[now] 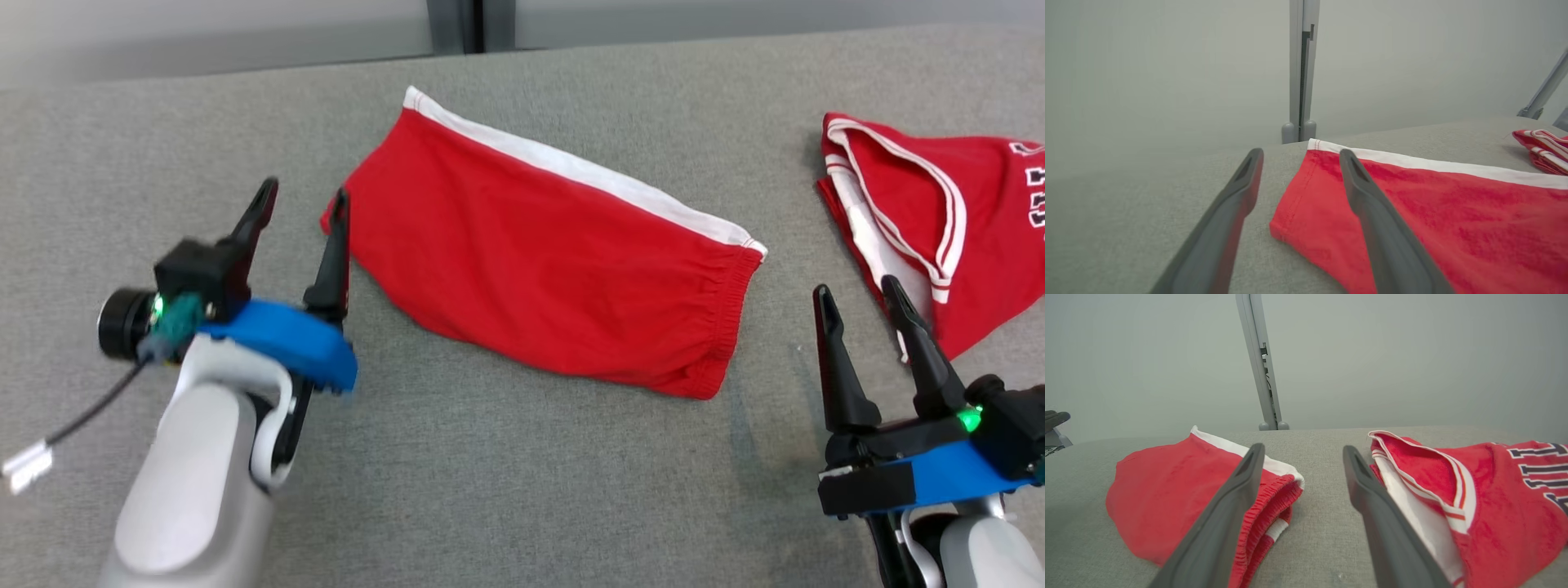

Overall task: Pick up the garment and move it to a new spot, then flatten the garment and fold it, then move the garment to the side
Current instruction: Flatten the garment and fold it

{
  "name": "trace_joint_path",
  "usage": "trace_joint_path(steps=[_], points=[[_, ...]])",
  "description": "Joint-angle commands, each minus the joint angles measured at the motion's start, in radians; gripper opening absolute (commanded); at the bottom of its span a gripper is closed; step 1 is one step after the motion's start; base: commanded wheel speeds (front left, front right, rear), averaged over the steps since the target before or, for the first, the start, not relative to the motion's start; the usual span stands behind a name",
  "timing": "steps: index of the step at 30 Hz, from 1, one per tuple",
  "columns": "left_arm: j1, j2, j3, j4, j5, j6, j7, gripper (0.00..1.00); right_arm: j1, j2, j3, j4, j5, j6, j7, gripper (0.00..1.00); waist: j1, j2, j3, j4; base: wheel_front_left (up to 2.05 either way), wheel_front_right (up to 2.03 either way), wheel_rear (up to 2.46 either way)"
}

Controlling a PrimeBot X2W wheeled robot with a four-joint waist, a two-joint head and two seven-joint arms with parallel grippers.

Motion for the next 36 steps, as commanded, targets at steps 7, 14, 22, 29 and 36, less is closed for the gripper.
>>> trace_joint_path(steps=[7,14,22,29,36], points=[[-0.234,-0.001,-0.059,0.293,-0.051,-0.049,0.069,1.00,-0.049,0.010,0.026,0.012,0.006,0.000,-0.029,1.00,-0.0004,-0.0003,0.071,-0.037,0.00,0.00,0.00],[-0.383,0.026,-0.137,0.562,-0.062,-0.059,0.188,1.00,-0.079,0.016,0.043,0.046,0.021,0.000,-0.053,1.00,-0.0004,-0.0003,0.107,-0.070,0.00,0.00,0.00],[-0.431,-0.004,-0.257,0.726,-0.121,-0.059,0.379,0.49,-0.095,0.024,0.051,0.071,0.031,0.000,-0.071,1.00,-0.0004,-0.0003,0.119,-0.082,0.00,0.00,0.00],[-0.410,0.008,-0.299,0.718,-0.165,-0.059,0.298,0.00,-0.083,0.027,0.047,0.079,0.025,0.000,-0.078,1.00,-0.0004,-0.0003,0.104,-0.078,0.00,0.00,0.00],[-0.266,0.016,-0.271,0.663,-0.190,-0.001,0.151,0.00,-0.042,0.030,0.034,0.088,0.022,0.000,-0.070,1.00,-0.0004,-0.0003,0.039,-0.053,0.00,0.00,0.00]])
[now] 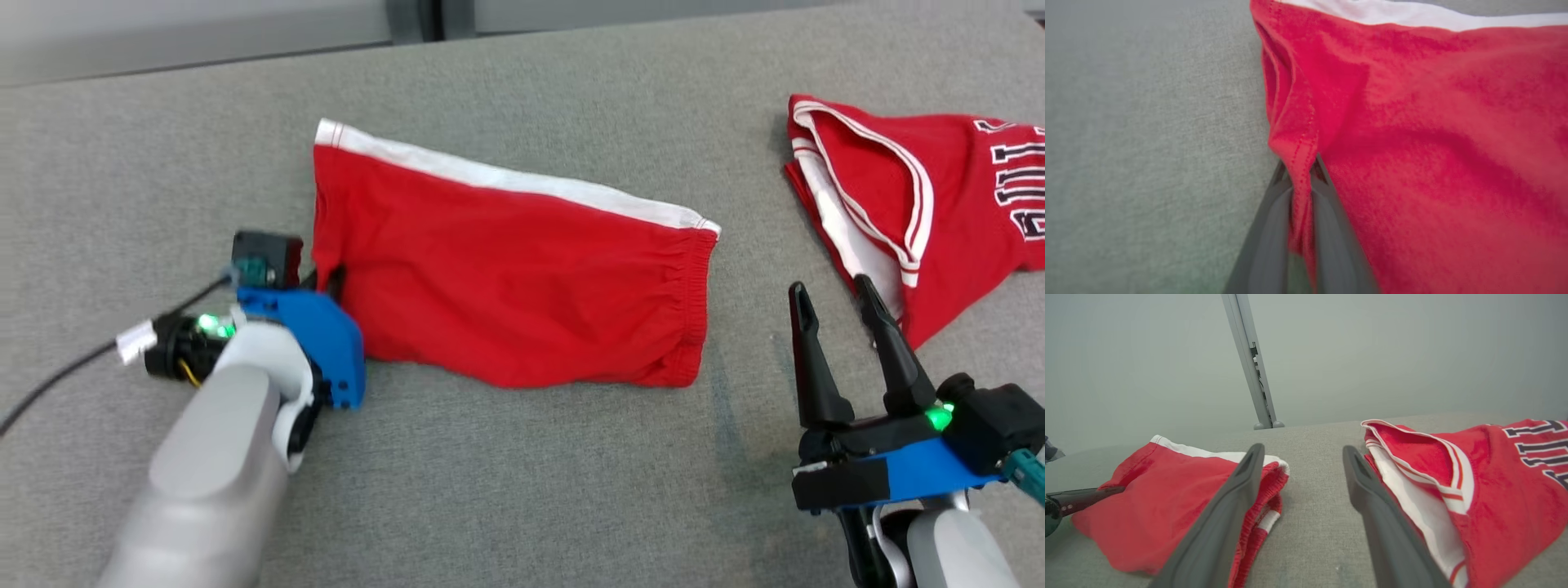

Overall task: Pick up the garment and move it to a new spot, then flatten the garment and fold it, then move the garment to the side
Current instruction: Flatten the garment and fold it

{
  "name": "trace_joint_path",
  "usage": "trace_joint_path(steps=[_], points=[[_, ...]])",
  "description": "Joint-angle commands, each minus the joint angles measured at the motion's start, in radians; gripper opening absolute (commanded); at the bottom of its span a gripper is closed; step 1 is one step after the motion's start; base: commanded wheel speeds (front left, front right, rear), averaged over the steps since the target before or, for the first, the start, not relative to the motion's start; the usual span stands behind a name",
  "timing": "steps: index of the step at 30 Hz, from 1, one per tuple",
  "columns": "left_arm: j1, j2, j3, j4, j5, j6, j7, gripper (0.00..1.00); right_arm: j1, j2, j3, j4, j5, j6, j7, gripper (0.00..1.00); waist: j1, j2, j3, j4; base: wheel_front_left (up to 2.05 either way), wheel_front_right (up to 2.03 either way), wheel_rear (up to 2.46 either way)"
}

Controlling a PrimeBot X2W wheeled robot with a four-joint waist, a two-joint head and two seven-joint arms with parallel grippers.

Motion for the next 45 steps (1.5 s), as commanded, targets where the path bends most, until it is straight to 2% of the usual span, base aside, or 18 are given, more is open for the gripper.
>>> trace_joint_path(steps=[1,5,14,15,16,17,19,23,28,36,45], points=[[0.091,0.007,0.005,-0.005,-0.015,0.017,-0.012,0.00,0.021,0.003,-0.003,0.003,0.001,0.000,0.004,1.00,0.0000,0.0001,-0.024,0.006,0.00,0.00,0.00],[0.217,0.009,0.027,-0.081,-0.047,0.053,-0.028,0.00,0.053,0.003,-0.011,0.006,-0.004,0.000,0.018,1.00,0.0000,0.0001,-0.068,0.021,0.00,0.00,0.00],[0.441,0.028,0.057,-0.294,-0.108,0.131,0.021,0.00,0.096,0.002,-0.024,-0.017,-0.020,0.000,0.056,1.00,0.0000,0.0001,-0.116,0.032,0.00,0.00,0.00],[0.461,0.028,0.060,-0.319,-0.114,0.138,0.023,0.28,0.100,0.002,-0.026,-0.022,-0.020,0.000,0.058,1.00,0.0000,0.0001,-0.121,0.034,0.00,0.00,0.00],[0.474,0.030,0.066,-0.345,-0.116,0.150,0.010,0.86,0.104,0.002,-0.028,-0.026,-0.021,0.000,0.062,1.00,0.0000,0.0001,-0.124,0.037,0.00,0.00,0.00],[0.485,0.029,0.079,-0.373,-0.122,0.159,-0.013,1.00,0.109,0.002,-0.032,-0.028,-0.022,0.000,0.066,1.00,0.0000,0.0001,-0.129,0.040,0.00,0.00,0.00],[0.508,0.018,0.098,-0.421,-0.141,0.165,-0.045,1.00,0.113,0.002,-0.034,-0.032,-0.022,0.000,0.073,1.00,0.0000,0.0001,-0.139,0.043,0.00,0.00,0.00],[0.539,0.027,0.124,-0.508,-0.106,0.202,-0.180,1.00,0.119,-0.002,-0.039,-0.044,-0.027,0.000,0.091,1.00,0.0000,0.0001,-0.156,0.050,0.00,0.00,0.00],[0.546,0.058,0.153,-0.611,-0.050,0.234,-0.321,1.00,0.130,-0.007,-0.050,-0.068,-0.032,0.000,0.111,1.00,0.0000,0.0001,-0.177,0.065,0.00,0.00,0.00],[0.598,0.130,0.167,-0.777,0.027,0.235,-0.362,1.00,0.159,-0.007,-0.064,-0.112,-0.049,0.000,0.163,1.00,0.0000,0.0001,-0.219,0.079,0.00,0.00,0.00],[0.690,0.169,0.196,-0.870,-0.010,0.237,-0.347,1.00,0.187,-0.005,-0.075,-0.134,-0.053,0.000,0.203,1.00,0.0000,0.0001,-0.246,0.090,0.00,0.00,0.00]])
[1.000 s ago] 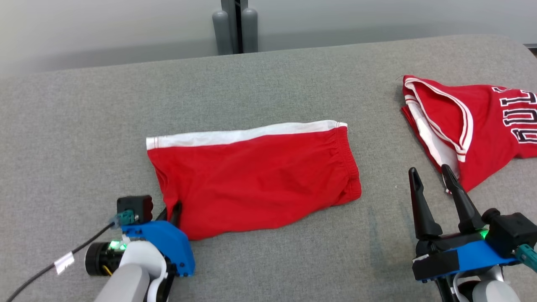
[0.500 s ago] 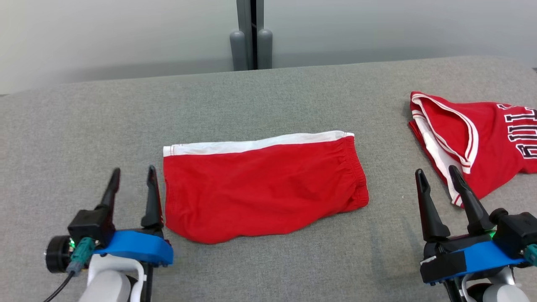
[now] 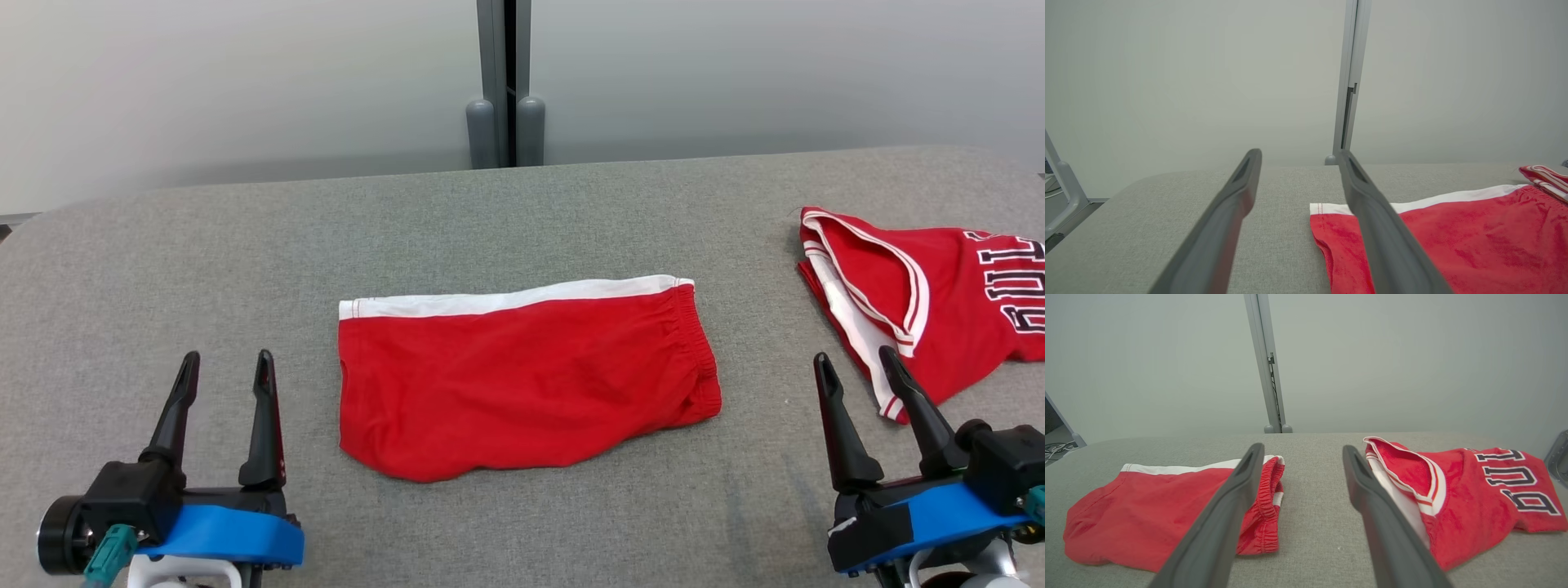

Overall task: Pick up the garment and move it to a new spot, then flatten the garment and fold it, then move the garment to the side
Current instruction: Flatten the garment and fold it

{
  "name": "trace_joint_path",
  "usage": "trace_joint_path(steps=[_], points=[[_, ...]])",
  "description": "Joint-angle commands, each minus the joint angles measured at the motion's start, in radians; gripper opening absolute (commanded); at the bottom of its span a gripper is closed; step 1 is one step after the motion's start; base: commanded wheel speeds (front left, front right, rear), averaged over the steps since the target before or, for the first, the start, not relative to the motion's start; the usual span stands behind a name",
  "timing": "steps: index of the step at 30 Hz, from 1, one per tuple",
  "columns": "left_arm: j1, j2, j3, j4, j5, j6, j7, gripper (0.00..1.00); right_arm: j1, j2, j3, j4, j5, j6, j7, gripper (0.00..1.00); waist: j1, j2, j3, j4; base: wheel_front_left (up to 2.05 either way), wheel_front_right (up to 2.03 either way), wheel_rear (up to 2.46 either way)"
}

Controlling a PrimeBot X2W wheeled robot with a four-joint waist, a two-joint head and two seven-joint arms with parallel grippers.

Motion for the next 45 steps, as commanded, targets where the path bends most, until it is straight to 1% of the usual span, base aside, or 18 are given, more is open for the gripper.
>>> trace_joint_path(steps=[1,4,12,16,20,24,27,32,34,36,37,38,39,40,45], points=[[0.013,0.010,0.009,-0.006,-0.007,-0.004,0.007,1.00,0.017,-0.001,-0.003,-0.006,0.000,0.001,0.002,1.00,0.0001,0.0000,0.000,0.001,0.00,0.00,0.00],[0.024,0.020,0.015,-0.010,-0.019,-0.006,0.007,1.00,0.018,-0.002,-0.007,-0.007,0.003,0.001,0.009,1.00,0.0001,0.0000,0.000,0.003,0.00,0.00,0.00],[0.019,0.020,0.003,-0.012,-0.018,0.000,0.016,1.00,0.011,-0.007,-0.015,-0.007,0.005,0.000,0.016,1.00,0.0001,0.0000,0.011,0.008,0.00,0.00,0.00],[-0.005,0.015,-0.004,-0.018,-0.013,-0.001,0.019,1.00,-0.018,-0.017,-0.007,0.009,0.006,0.001,0.030,1.00,0.0001,0.0000,0.040,0.018,0.00,0.00,0.00],[-0.048,0.008,-0.023,-0.029,0.001,-0.009,0.019,1.00,-0.081,-0.036,0.034,0.059,0.011,0.001,0.038,1.00,0.0001,0.0000,0.099,0.041,0.00,0.00,0.00],[-0.116,-0.007,-0.037,-0.024,0.022,-0.023,0.007,1.00,-0.172,-0.055,0.084,0.151,0.017,0.000,0.028,1.00,0.0001,0.0000,0.162,0.077,0.00,0.00,0.00],[-0.158,-0.020,-0.046,-0.011,0.033,-0.034,-0.001,1.00,-0.237,-0.055,0.108,0.249,0.016,0.000,0.030,1.00,0.0001,0.0000,0.193,0.098,0.00,0.00,0.00],[-0.202,-0.043,-0.053,0.004,0.046,-0.047,-0.011,1.00,-0.306,-0.043,0.072,0.409,0.008,0.000,0.038,1.00,0.0001,0.0000,0.223,0.123,0.00,0.00,0.00],[-0.209,-0.048,-0.051,0.006,0.052,-0.049,-0.013,1.00,-0.315,-0.039,0.057,0.466,-0.003,0.000,0.063,1.00,0.0001,0.0000,0.227,0.127,0.00,0.00,0.00],[-0.216,-0.055,-0.051,0.005,0.059,-0.050,-0.015,1.00,-0.325,-0.027,0.059,0.502,0.022,0.000,0.077,1.00,0.0001,0.0000,0.231,0.131,0.00,0.00,0.00],[-0.217,-0.056,-0.049,0.005,0.060,-0.051,-0.016,1.00,-0.323,-0.023,0.065,0.516,0.027,0.000,0.088,0.97,0.0001,0.0000,0.232,0.131,0.00,0.00,0.00],[-0.217,-0.058,-0.047,0.006,0.063,-0.053,-0.017,1.00,-0.322,-0.019,0.072,0.526,0.043,0.001,0.095,0.63,0.0001,0.0000,0.233,0.131,0.00,0.00,0.00],[-0.217,-0.060,-0.045,0.007,0.065,-0.055,-0.017,1.00,-0.323,-0.017,0.079,0.533,0.050,0.001,0.098,0.26,0.0001,0.0000,0.233,0.130,0.00,0.00,0.00],[-0.216,-0.060,-0.042,0.008,0.066,-0.056,-0.017,1.00,-0.324,-0.016,0.084,0.536,0.056,0.000,0.098,0.00,0.0001,0.0000,0.233,0.129,0.00,0.00,0.00],[-0.194,-0.064,-0.025,0.017,0.065,-0.055,-0.018,1.00,-0.301,-0.024,0.093,0.497,0.104,0.001,0.046,0.00,0.0001,0.0000,0.213,0.113,0.00,0.00,0.00]])
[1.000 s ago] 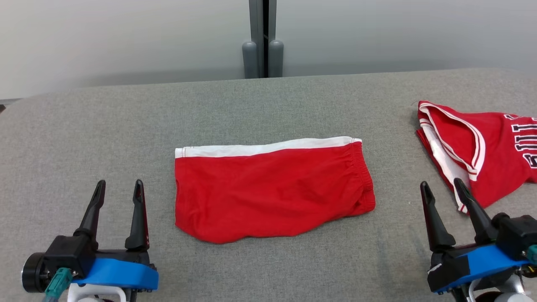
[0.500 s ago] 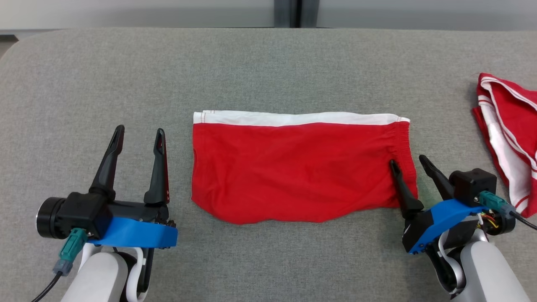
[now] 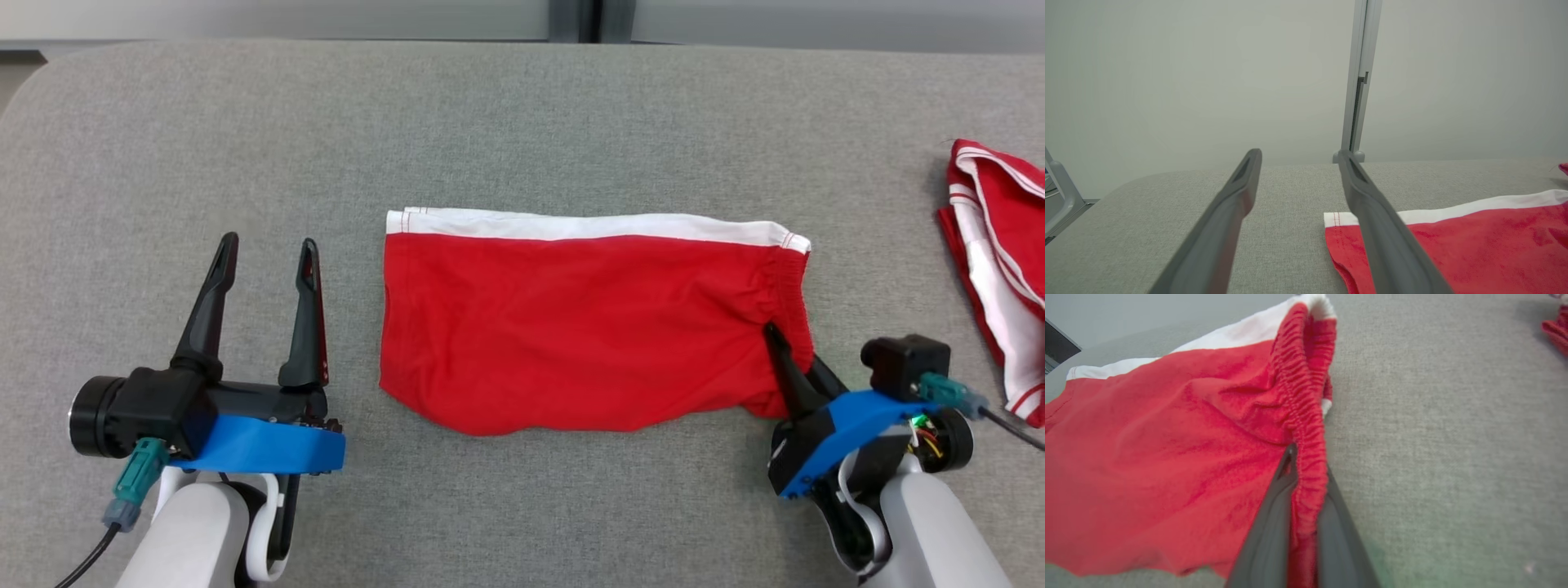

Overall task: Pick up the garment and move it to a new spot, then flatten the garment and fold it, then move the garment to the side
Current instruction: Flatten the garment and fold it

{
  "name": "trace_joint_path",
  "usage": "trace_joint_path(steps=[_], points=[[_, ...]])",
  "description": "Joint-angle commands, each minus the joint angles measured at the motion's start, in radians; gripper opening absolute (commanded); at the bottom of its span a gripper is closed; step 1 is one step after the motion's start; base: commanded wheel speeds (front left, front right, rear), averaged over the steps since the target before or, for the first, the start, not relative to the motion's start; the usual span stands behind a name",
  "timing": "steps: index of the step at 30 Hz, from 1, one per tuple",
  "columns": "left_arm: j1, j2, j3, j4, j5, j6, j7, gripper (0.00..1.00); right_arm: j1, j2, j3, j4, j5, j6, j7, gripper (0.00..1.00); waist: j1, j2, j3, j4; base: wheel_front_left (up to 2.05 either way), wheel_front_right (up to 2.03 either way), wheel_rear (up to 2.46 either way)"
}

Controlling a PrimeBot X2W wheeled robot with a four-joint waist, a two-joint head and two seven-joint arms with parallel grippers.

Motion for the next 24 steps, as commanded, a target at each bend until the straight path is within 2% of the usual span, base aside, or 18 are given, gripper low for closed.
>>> trace_joint_path(steps=[1,7,11,18,24], points=[[0.005,-0.001,0.009,0.002,0.005,0.000,-0.006,1.00,0.035,-0.012,-0.004,-0.016,0.015,0.001,-0.019,0.00,-0.0001,-0.0001,-0.015,-0.012,0.00,0.00,0.00],[0.034,0.008,0.024,0.004,0.005,0.003,-0.005,1.00,0.100,-0.062,-0.031,-0.098,0.051,0.000,-0.025,0.00,-0.0001,-0.0001,-0.052,-0.040,0.00,0.00,0.00],[0.048,0.014,0.029,0.003,0.003,0.009,-0.005,1.00,0.117,-0.080,-0.031,-0.157,0.076,0.001,0.023,0.00,-0.0001,-0.0001,-0.073,-0.053,0.00,0.00,0.00],[0.047,0.007,0.021,0.004,-0.001,0.015,-0.005,1.00,0.054,-0.035,0.078,-0.267,0.188,0.001,0.177,0.00,-0.0001,-0.0001,-0.094,-0.052,0.00,0.00,0.00],[0.015,-0.009,-0.001,0.016,0.002,0.006,-0.002,1.00,-0.036,0.011,0.187,-0.232,0.257,0.001,0.263,0.00,-0.0001,-0.0001,-0.077,-0.008,0.00,0.00,0.00]])
